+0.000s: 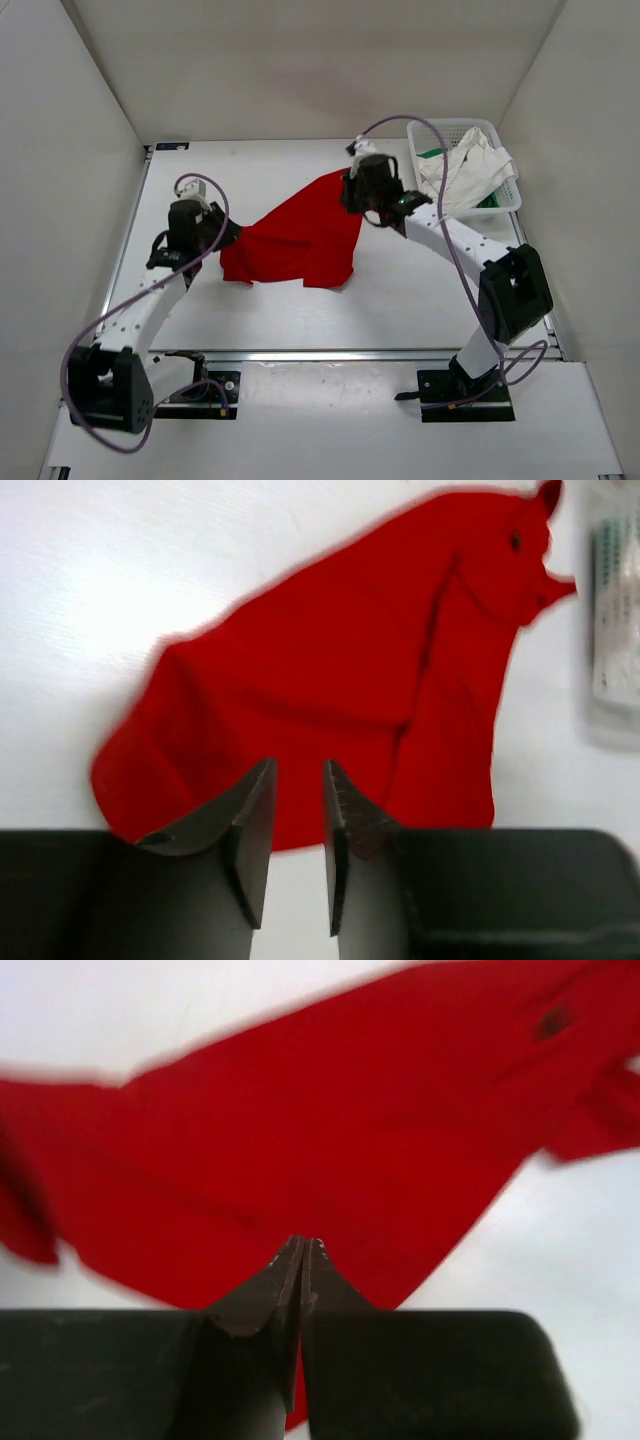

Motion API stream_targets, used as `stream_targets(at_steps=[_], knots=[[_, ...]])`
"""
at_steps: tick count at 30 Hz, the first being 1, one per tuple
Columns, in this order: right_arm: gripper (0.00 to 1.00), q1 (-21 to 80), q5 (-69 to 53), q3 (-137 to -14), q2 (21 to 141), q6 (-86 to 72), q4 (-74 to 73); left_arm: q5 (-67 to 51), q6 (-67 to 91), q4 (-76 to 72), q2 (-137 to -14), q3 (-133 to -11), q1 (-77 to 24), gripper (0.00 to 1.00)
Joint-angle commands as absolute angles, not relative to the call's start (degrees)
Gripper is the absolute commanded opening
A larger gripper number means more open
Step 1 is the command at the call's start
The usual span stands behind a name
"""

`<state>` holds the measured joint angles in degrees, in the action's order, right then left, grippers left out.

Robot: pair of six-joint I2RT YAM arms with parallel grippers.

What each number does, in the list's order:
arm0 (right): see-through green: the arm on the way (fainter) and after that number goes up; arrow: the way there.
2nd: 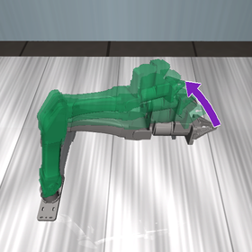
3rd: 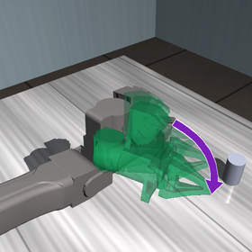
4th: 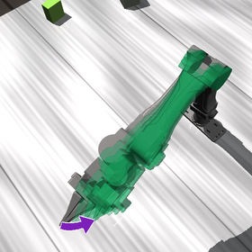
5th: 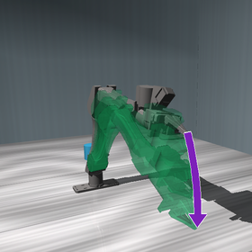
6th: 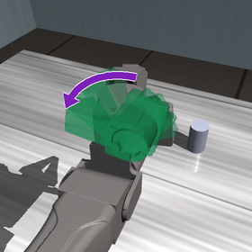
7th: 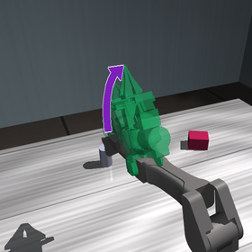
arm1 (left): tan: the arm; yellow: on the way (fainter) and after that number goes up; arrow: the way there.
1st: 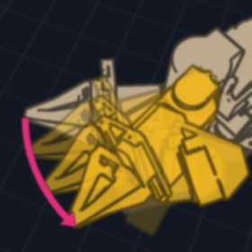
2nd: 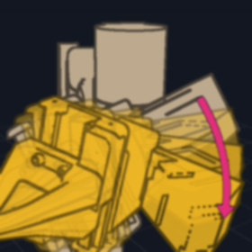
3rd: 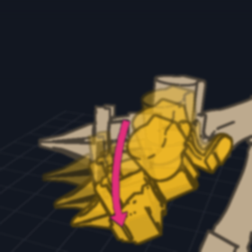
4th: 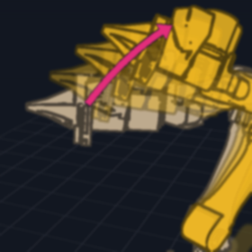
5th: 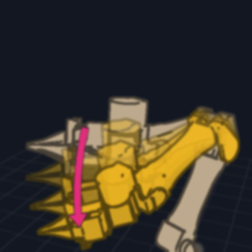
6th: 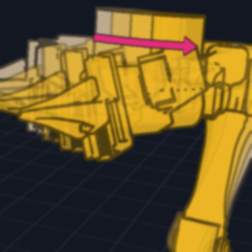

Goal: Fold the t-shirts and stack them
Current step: Flatten out the tshirt

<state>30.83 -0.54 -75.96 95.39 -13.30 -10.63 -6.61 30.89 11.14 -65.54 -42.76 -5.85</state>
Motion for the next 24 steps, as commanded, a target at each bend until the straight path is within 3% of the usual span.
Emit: stream_targets(at_steps=[1,4,6,11,15,20,24], knots=[[0.00,36.1,2.3,-67.5,91.1,-13.3,-4.2,1.4,29.6,16.3,-56.5,-34.6,-11.2,0.32],[0.00,39.3,0.7,-60.7,87.8,-15.3,-1.8,3.9,32.3,15.8,-52.9,-28.1,-13.8,0.32],[0.00,40.3,-1.7,-57.5,86.1,-16.2,-0.4,5.8,33.7,14.2,-52.6,-25.7,-14.8,0.40],[0.13,43.6,-2.5,-52.7,84.7,-18.2,1.8,11.1,40.4,8.8,-54.5,-21.5,-20.8,0.48],[0.17,46.0,-2.6,-52.2,86.0,-18.5,2.2,11.6,43.9,4.2,-53.3,-18.5,-19.9,0.53],[0.17,46.5,-5.1,-51.9,87.6,-19.1,3.7,14.6,46.2,1.0,-57.9,-17.8,-22.1,0.54],[0.18,46.8,-6.1,-51.0,87.5,-19.6,5.4,16.3,48.4,-3.9,-61.3,-17.5,-23.5,0.49]])
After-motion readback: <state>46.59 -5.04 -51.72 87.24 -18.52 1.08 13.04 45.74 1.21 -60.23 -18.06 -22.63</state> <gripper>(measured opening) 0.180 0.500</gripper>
